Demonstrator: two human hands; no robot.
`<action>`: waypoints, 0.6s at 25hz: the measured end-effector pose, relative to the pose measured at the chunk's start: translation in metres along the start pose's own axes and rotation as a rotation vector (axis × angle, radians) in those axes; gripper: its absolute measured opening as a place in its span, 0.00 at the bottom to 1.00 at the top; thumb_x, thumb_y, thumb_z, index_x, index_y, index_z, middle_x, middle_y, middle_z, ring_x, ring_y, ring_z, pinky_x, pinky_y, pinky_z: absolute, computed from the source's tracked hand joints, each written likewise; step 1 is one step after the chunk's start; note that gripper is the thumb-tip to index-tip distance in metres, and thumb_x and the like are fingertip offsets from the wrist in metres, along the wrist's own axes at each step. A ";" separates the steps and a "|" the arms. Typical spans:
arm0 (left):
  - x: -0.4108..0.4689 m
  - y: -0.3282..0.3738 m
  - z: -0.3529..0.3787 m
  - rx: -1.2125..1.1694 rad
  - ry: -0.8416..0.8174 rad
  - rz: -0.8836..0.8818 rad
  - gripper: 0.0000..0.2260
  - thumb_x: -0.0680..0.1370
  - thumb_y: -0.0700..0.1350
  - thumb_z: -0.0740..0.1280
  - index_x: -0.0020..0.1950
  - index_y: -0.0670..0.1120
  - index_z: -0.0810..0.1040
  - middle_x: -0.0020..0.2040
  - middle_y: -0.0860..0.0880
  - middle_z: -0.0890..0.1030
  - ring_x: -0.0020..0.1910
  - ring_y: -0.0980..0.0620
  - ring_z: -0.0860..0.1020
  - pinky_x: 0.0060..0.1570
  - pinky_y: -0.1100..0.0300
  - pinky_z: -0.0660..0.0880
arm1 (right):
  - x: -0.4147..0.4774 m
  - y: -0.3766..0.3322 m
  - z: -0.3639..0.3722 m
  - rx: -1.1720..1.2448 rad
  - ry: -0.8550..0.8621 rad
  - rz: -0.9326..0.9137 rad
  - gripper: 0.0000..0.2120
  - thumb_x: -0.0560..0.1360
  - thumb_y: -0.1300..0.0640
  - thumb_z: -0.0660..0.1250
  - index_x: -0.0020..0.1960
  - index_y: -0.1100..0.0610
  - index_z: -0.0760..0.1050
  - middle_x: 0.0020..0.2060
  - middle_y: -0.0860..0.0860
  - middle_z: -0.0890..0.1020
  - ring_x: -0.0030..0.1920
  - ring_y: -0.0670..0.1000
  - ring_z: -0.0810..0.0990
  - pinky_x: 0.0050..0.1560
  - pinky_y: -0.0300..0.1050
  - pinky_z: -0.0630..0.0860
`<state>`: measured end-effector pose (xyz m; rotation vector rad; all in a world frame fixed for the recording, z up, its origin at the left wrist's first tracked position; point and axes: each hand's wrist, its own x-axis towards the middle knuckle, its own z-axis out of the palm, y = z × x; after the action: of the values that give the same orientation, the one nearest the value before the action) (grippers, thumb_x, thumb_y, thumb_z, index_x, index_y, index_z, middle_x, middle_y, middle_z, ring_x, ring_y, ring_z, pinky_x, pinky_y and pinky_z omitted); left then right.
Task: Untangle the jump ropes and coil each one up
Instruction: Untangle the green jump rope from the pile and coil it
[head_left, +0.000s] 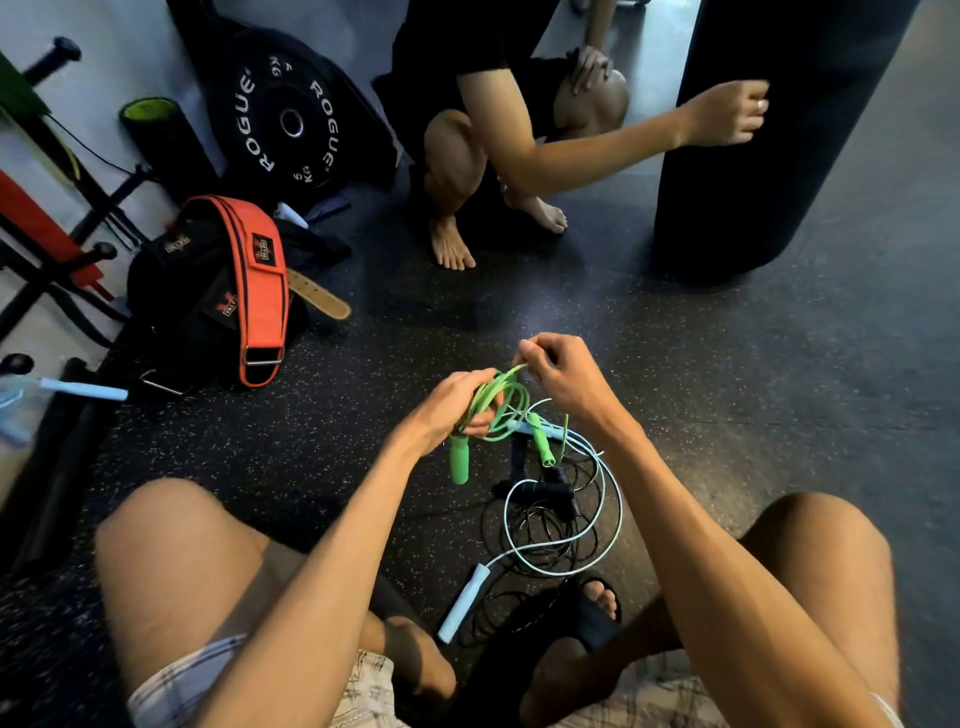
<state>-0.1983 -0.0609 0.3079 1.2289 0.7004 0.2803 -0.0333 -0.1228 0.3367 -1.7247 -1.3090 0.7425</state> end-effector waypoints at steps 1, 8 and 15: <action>-0.003 0.003 0.000 -0.021 -0.040 -0.011 0.19 0.84 0.50 0.54 0.37 0.43 0.73 0.22 0.50 0.63 0.20 0.53 0.59 0.27 0.59 0.59 | 0.000 0.002 -0.001 0.005 0.016 -0.003 0.15 0.81 0.55 0.62 0.39 0.58 0.79 0.27 0.46 0.75 0.28 0.44 0.68 0.29 0.39 0.64; -0.010 0.021 0.001 -0.425 -0.249 -0.096 0.19 0.82 0.50 0.54 0.32 0.47 0.65 0.19 0.55 0.57 0.19 0.55 0.51 0.27 0.60 0.57 | 0.000 0.026 0.003 0.101 0.098 0.109 0.14 0.81 0.54 0.62 0.37 0.53 0.71 0.27 0.45 0.72 0.28 0.45 0.69 0.32 0.42 0.66; -0.007 0.036 -0.002 -0.772 -0.138 0.123 0.17 0.84 0.50 0.52 0.38 0.46 0.68 0.23 0.54 0.61 0.21 0.57 0.58 0.32 0.61 0.60 | -0.008 0.039 0.013 0.215 0.040 0.270 0.12 0.82 0.59 0.59 0.41 0.63 0.71 0.24 0.53 0.72 0.22 0.48 0.71 0.28 0.42 0.68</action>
<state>-0.1988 -0.0515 0.3435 0.5437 0.3361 0.5058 -0.0277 -0.1317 0.2962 -1.7475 -0.9410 0.9607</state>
